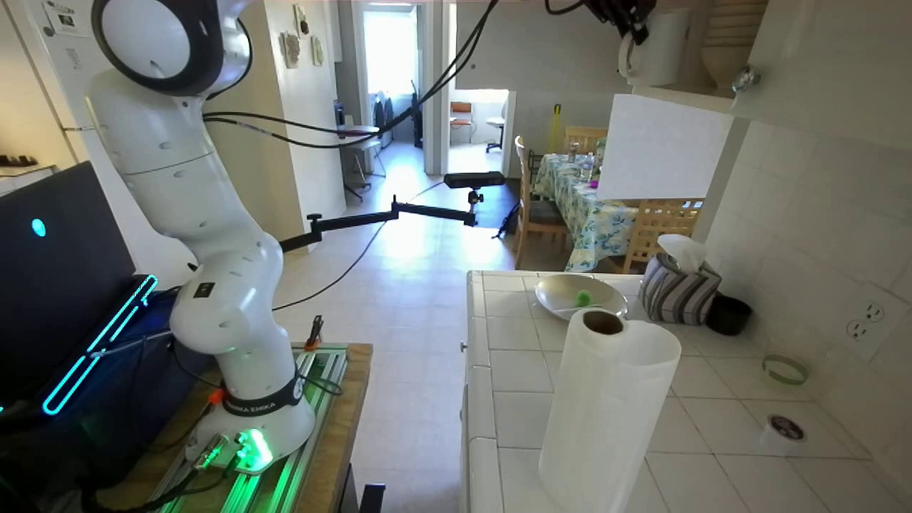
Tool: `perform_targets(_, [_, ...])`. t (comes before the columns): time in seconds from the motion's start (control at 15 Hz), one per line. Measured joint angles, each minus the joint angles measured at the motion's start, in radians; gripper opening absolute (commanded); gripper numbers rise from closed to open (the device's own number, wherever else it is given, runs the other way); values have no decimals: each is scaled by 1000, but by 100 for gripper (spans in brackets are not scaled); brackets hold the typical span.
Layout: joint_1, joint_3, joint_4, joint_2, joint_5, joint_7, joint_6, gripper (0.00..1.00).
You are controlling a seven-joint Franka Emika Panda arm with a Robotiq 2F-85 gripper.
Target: Put the mug inside the cupboard
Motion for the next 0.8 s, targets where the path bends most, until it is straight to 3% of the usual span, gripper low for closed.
perform_targets(0.6, [0, 0, 5, 1, 0, 3, -3, 20])
perform_targets(0.67, [0, 0, 5, 1, 0, 3, -3, 5])
perform_targets(0.8, [-2, 2, 2, 1, 0, 3, -3, 5])
